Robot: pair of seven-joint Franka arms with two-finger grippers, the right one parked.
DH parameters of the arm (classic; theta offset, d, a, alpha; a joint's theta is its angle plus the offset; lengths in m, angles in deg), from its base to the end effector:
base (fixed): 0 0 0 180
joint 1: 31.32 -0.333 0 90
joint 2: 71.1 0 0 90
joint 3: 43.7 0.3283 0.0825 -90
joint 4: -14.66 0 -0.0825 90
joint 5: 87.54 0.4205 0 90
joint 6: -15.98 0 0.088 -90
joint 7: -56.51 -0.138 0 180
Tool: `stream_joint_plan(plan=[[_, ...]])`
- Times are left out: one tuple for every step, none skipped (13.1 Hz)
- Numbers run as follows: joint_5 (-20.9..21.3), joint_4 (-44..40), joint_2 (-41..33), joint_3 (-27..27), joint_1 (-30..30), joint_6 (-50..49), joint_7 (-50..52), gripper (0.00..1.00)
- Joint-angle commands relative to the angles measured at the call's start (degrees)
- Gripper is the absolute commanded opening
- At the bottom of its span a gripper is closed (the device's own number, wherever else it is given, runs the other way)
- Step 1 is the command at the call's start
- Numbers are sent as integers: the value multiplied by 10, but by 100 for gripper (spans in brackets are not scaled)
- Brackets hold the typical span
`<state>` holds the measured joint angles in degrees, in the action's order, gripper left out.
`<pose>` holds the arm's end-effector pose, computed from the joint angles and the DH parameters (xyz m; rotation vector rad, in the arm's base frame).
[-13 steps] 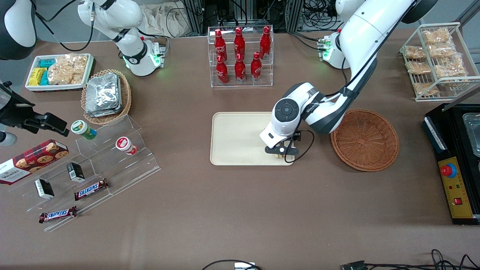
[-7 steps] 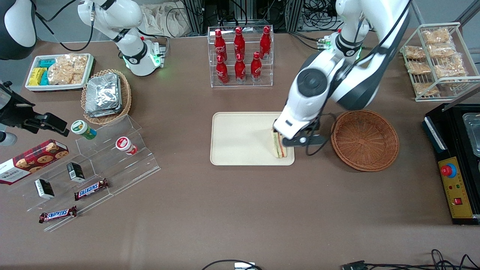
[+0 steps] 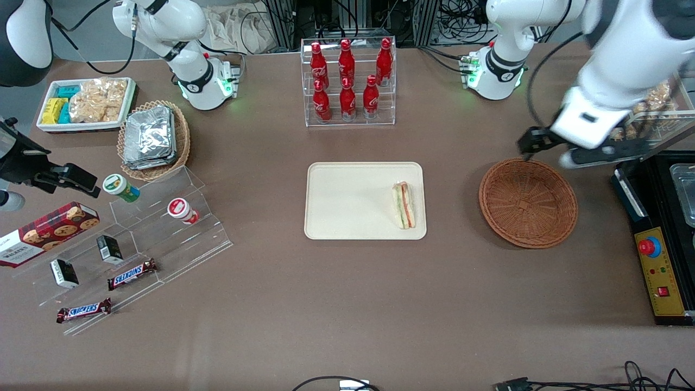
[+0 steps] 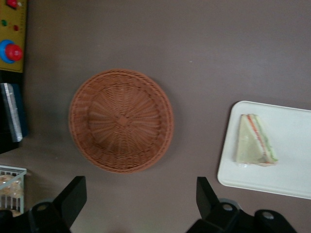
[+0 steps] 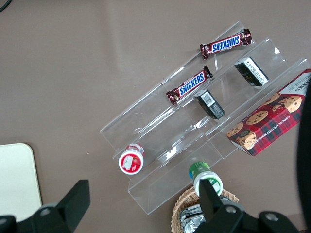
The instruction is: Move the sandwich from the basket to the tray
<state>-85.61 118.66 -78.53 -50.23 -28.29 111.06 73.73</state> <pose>0.5437 -0.0900 0.5625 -3.0817 -0.2028 0.0232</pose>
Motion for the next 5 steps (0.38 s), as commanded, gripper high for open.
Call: stream_joint_plan(plan=[[-10,16,-15,76,45,3,-30,100],[-9,8,-13,75,46,-2,-31,100],[-10,1,-11,75,45,-8,-30,100],[-11,1,-12,75,45,-3,-31,100],[-9,-3,-9,74,46,-9,-46,100]])
